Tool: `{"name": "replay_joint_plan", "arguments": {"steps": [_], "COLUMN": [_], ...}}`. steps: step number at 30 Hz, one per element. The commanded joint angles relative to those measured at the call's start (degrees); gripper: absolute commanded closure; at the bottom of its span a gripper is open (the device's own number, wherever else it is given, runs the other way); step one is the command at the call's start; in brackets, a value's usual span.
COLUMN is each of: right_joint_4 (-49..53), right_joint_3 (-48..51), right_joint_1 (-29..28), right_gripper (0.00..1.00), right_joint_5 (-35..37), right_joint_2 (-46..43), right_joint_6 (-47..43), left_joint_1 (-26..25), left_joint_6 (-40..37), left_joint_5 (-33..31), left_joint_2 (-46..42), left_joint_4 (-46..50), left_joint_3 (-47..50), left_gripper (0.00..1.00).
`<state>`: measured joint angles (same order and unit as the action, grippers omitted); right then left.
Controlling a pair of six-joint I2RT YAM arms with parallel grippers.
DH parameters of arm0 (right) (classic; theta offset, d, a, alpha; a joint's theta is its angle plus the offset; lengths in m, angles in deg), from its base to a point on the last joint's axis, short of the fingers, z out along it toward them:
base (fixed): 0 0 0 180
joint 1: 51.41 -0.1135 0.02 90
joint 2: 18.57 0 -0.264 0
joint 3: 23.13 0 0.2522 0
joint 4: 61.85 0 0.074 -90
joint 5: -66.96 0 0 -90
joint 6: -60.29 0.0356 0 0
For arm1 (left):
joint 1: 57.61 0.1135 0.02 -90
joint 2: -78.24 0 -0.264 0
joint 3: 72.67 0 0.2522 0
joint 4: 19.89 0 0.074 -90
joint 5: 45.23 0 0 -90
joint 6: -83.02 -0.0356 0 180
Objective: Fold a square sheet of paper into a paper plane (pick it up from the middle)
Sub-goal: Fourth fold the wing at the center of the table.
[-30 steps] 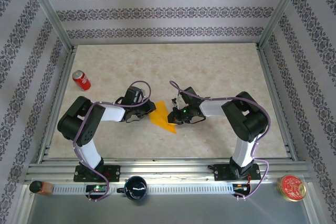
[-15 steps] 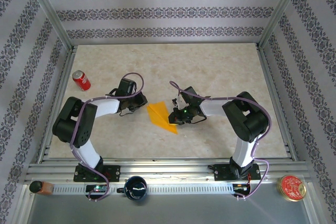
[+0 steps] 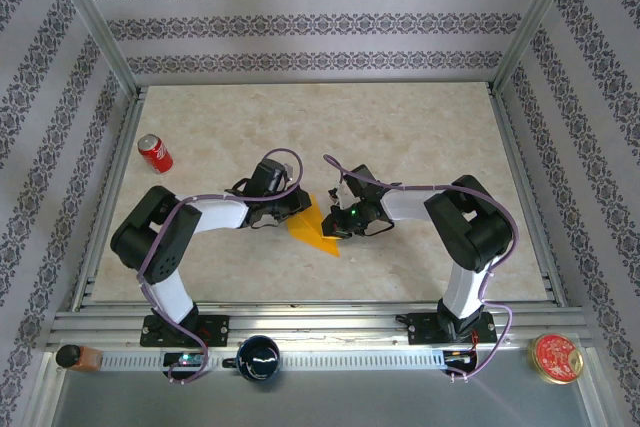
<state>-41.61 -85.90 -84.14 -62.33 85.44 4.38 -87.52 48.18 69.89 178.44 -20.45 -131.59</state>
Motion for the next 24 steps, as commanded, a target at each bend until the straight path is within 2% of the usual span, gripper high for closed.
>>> {"name": "replay_joint_plan", "arguments": {"steps": [1,8,12,17,24], "right_joint_4": [7.4,5.1,0.0,0.1,0.7], "right_joint_3": [1.1,0.3,-0.1,-4.4,-7.7], "right_joint_1": [0.6,0.3,-0.5,-1.8,-3.3], "right_gripper": [1.0,1.0,0.99,0.97,0.95], "right_joint_5": [6.1,4.1,0.8,-1.2,2.3], "right_joint_2": [1.1,-1.3,-3.5,-0.4,6.0], "right_joint_6": [-0.6,0.8,1.8,1.2,1.6], "left_joint_1": [0.0,0.4,0.5,0.5,0.5], "left_joint_6": [2.7,2.7,2.5,2.2,2.0], "left_joint_5": [-1.0,-3.1,-2.5,-2.1,-2.4], "left_joint_2": [1.7,3.1,3.2,3.1,3.2], "left_joint_4": [-4.2,-5.8,-6.6,-6.6,-5.0], "left_joint_3": [2.4,6.6,7.9,7.8,6.8], "left_gripper": [0.91,0.93,0.93,0.94,0.94]}}
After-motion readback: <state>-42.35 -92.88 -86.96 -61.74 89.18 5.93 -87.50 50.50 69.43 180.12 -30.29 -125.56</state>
